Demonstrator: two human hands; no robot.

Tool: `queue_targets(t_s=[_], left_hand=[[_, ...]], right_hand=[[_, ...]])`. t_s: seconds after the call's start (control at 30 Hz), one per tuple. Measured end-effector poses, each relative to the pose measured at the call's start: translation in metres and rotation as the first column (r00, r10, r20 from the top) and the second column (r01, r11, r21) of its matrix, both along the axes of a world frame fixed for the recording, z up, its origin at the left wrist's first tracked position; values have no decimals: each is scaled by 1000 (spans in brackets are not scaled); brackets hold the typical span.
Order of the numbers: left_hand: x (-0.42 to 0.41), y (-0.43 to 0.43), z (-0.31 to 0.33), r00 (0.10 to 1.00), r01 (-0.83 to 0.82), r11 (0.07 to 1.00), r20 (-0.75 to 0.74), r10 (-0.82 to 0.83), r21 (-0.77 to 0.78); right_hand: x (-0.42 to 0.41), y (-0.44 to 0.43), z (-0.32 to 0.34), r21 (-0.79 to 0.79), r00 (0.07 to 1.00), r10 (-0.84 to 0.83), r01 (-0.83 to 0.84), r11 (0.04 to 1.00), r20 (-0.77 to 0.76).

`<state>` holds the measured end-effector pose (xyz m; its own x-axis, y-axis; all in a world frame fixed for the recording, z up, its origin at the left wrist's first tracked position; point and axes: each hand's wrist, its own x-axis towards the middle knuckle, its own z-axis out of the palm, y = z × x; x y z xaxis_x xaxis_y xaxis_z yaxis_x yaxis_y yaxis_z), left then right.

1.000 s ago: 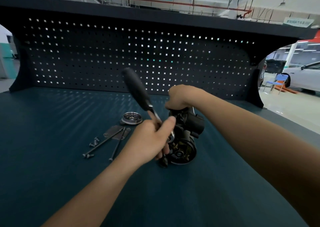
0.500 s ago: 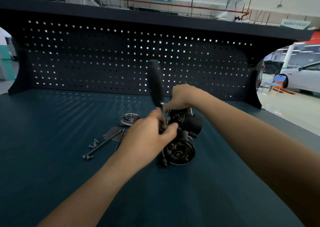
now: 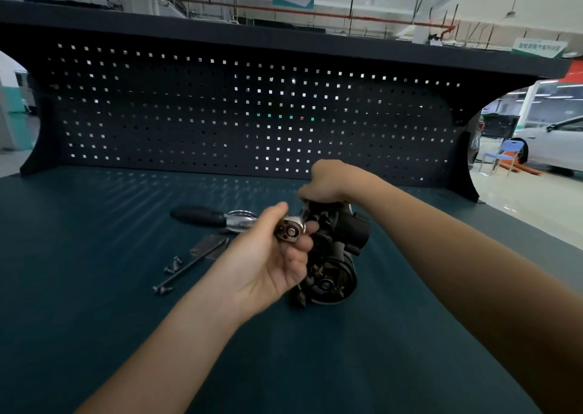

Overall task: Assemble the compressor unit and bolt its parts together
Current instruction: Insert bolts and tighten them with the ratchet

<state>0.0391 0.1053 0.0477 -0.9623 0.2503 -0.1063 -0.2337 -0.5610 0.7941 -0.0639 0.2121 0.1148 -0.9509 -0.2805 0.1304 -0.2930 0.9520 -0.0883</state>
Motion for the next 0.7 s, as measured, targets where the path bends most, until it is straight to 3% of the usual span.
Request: queue_targets(t_s=[0.03, 0.07, 0.13, 0.2, 0.23, 0.3, 0.33, 0.37, 0.43, 0.5, 0.53, 0.6, 0.63, 0.67, 0.7], left_hand=[[-2, -2, 1, 995, -63, 973, -95, 42, -223], [-3, -4, 3, 973, -157, 877, -224, 58, -454], [-2, -5, 6, 877, -375, 513, -474, -72, -772], [0, -3, 6, 778, -572, 109, -579, -243, -813], [0, -1, 5, 746, -630, -22, -598, -293, -776], [-2, 3, 4, 713, -680, -85, -629, -310, -728], [-3, 3, 5, 730, -658, -39, -624, -280, -752], [-4, 2, 5, 759, -611, 71, -609, -230, -788], [-4, 1, 6, 858, -422, 465, -508, -73, -778], [-2, -4, 5, 966, -162, 858, -255, 38, -487], [-2, -7, 4, 992, -58, 968, -125, 28, -244], [0, -11, 3, 998, 45, 980, 39, -53, 192], [1, -11, 3, 996, 51, 962, 58, -68, 268], [0, -10, 2, 998, 37, 975, 49, -50, 221], [-1, -8, 1, 1000, -1, 998, 11, 0, 61]], right_hand=[[0, 0, -1, -1, 1000, -7, 7, 1000, 0], [-1, 0, -2, -1, 1000, -16, 16, 1000, -5], [0, 1, -3, -12, 999, -31, 30, 999, -14], [1, 1, -4, -15, 1000, -28, 28, 999, 1], [2, 1, -4, -14, 1000, -22, 23, 1000, 12], [3, 0, -4, -4, 1000, -26, 26, 1000, 2], [3, 0, -4, 12, 999, -35, 35, 999, -15], [2, -1, -5, 32, 999, -42, 43, 999, -32], [-2, -1, -5, 53, 998, -51, 53, 997, -42], [-5, -2, -3, 35, 998, -53, 54, 998, -21], [-6, -2, -2, 17, 998, -54, 54, 998, -10], [-7, -4, -1, -9, 999, -55, 55, 998, 2], [-7, -5, -2, -10, 999, -55, 55, 998, 1], [-7, -6, -2, -7, 998, -56, 56, 998, -1], [-7, -6, -3, -7, 998, -59, 59, 998, 0]])
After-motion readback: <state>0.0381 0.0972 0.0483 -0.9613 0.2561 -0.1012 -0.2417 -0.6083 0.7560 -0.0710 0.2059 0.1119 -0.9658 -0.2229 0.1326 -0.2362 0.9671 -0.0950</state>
